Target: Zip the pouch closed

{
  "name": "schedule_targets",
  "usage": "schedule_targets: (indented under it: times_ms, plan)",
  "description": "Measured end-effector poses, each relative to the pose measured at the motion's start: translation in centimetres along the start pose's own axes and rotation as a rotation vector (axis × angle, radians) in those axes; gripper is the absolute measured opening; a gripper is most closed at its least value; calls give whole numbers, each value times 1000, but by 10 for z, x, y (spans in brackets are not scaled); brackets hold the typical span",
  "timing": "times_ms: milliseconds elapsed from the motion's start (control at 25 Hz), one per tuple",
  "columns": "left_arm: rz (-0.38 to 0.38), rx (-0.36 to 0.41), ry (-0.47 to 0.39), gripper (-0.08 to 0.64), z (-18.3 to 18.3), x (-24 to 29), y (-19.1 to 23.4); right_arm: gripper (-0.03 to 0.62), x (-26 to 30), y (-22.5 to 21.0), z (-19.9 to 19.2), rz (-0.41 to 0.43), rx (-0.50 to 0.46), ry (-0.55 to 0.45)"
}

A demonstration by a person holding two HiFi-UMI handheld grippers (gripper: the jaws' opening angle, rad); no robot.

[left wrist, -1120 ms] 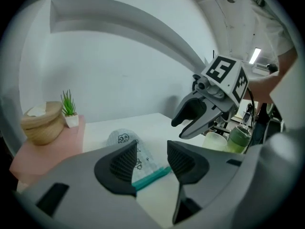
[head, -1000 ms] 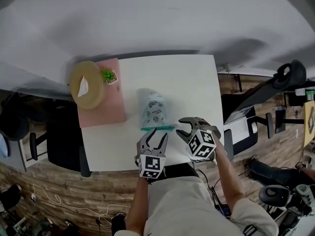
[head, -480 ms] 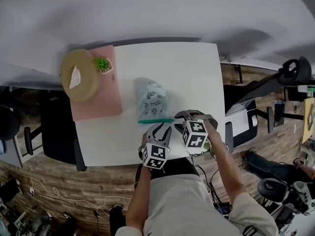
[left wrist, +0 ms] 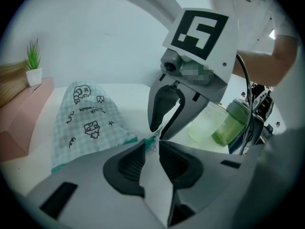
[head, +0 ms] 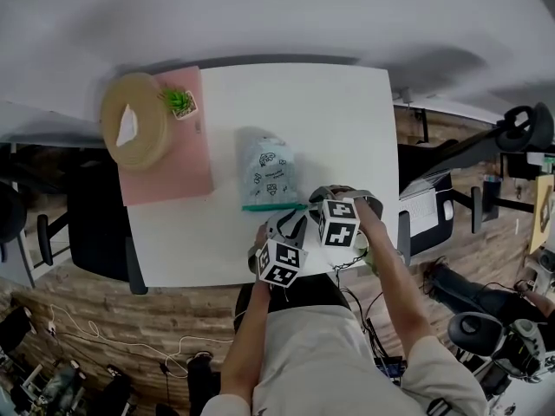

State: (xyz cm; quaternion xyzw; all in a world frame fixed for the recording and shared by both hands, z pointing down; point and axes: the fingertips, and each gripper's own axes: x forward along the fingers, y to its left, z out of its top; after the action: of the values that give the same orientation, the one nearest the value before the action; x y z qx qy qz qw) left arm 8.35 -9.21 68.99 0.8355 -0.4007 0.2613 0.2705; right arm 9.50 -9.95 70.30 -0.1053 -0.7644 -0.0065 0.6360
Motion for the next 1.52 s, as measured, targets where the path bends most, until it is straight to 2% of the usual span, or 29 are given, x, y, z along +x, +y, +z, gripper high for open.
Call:
schedule_targets:
  times_ms: [120, 440, 840, 960, 1160, 1360, 1520]
  plan:
    - [4, -2, 11, 84, -2, 4, 1, 26, 0, -2, -1, 7, 1, -1]
    - [8, 11, 0, 87, 3, -6, -2, 20, -13, -2, 5, 13, 90, -98]
    - [58, -6, -80, 81, 25, -43, 0, 17, -51, 4, 32, 84, 257, -360]
    - [59, -18, -101, 77, 29, -52, 2, 17, -57, 9, 39, 101, 277, -407]
    - [48, -30, -102, 72, 27, -55, 2, 17, -59, 12, 47, 114, 289, -437]
    - [61, -17, -85, 8, 23, -52, 3, 17, -61, 14, 51, 115, 291, -447]
    - [38, 1, -72, 0, 20, -51, 4, 15, -60, 14, 53, 110, 292, -439]
